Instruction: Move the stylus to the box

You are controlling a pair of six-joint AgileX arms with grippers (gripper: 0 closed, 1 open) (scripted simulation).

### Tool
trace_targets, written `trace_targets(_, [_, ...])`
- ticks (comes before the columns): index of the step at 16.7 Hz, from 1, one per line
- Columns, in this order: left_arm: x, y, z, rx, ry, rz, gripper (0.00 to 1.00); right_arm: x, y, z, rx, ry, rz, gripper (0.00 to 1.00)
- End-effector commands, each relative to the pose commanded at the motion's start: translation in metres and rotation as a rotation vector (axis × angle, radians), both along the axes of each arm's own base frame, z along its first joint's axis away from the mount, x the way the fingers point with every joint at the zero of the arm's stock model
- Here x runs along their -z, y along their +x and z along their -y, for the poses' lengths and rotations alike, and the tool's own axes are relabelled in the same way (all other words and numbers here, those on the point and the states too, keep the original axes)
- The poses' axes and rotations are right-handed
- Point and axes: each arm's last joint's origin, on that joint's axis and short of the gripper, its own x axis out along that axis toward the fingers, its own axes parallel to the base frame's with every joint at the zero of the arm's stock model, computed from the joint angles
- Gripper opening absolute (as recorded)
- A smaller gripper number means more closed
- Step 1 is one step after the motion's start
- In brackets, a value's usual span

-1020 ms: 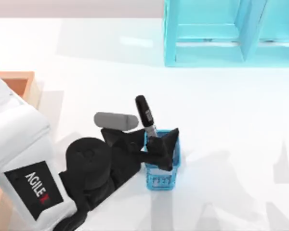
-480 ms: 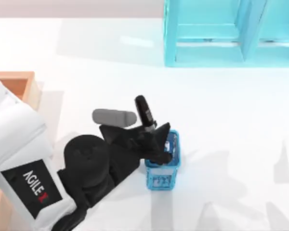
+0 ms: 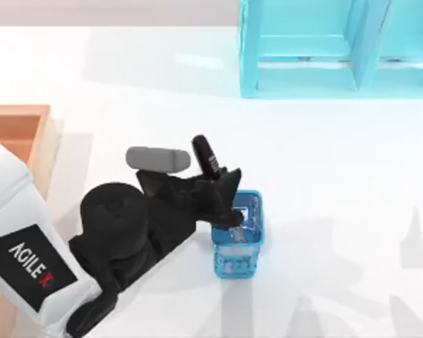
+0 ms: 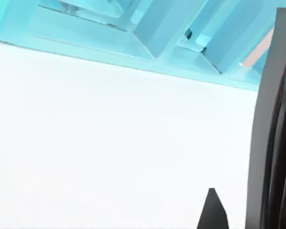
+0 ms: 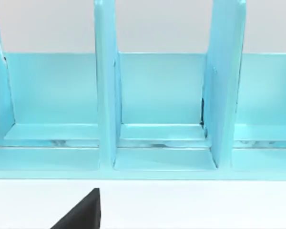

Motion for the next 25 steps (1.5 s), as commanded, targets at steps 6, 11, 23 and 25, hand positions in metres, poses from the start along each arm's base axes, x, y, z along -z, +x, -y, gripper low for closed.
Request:
trace_targets(6, [-0.051, 0.021, -0.049, -0.018, 0.015, -0.028, 0.00, 0.000, 0.000, 0.000, 0.000, 0.000, 0.000, 1.00])
trace_targets(11, [-0.112, 0.009, -0.100, -0.022, -0.001, -0.007, 0.00, 0.000, 0.000, 0.000, 0.000, 0.000, 0.000, 1.00])
trace_targets(23, [-0.139, -0.006, -0.138, 0.002, 0.004, -0.001, 0.00, 0.000, 0.000, 0.000, 0.000, 0.000, 0.000, 1.00])
trace_targets(25, [-0.144, -0.001, -0.141, -0.003, 0.040, 0.018, 0.00, 0.000, 0.000, 0.000, 0.000, 0.000, 0.000, 1.00])
